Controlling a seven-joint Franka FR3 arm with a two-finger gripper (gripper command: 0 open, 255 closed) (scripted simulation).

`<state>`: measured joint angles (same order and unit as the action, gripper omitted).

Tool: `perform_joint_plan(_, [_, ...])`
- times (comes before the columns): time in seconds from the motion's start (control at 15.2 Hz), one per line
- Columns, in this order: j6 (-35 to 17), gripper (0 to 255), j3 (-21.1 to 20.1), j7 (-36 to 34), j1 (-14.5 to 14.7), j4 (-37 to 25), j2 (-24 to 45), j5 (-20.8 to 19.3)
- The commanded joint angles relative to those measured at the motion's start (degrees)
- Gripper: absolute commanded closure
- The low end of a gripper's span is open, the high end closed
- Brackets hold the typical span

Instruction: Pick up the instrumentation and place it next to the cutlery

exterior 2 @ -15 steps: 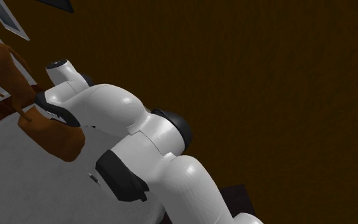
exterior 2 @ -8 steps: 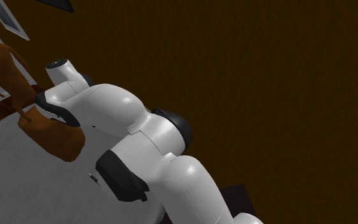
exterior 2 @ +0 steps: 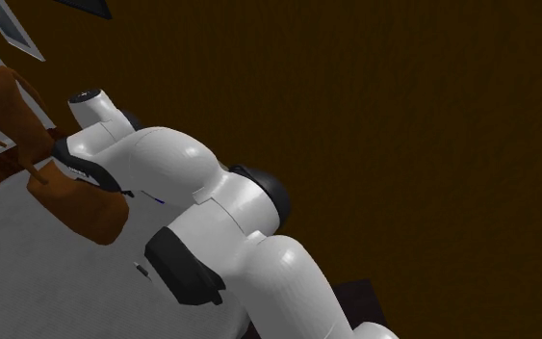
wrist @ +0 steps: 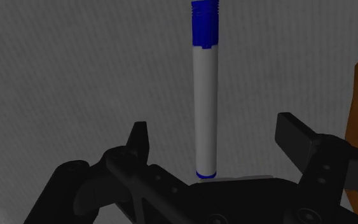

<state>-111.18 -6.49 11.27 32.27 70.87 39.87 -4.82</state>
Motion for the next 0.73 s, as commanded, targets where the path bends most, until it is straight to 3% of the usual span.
perform_joint_plan(0.0, [2.59,0,-0.04,0.13,0.08,-1.52,-0.35,0.03])
perform_joint_plan(0.13, [5.67,0,-0.10,0.23,0.17,-4.06,-0.91,0.12])
perform_joint_plan(0.66, [5.67,0,-0.10,0.23,0.17,-4.06,-0.91,0.12])
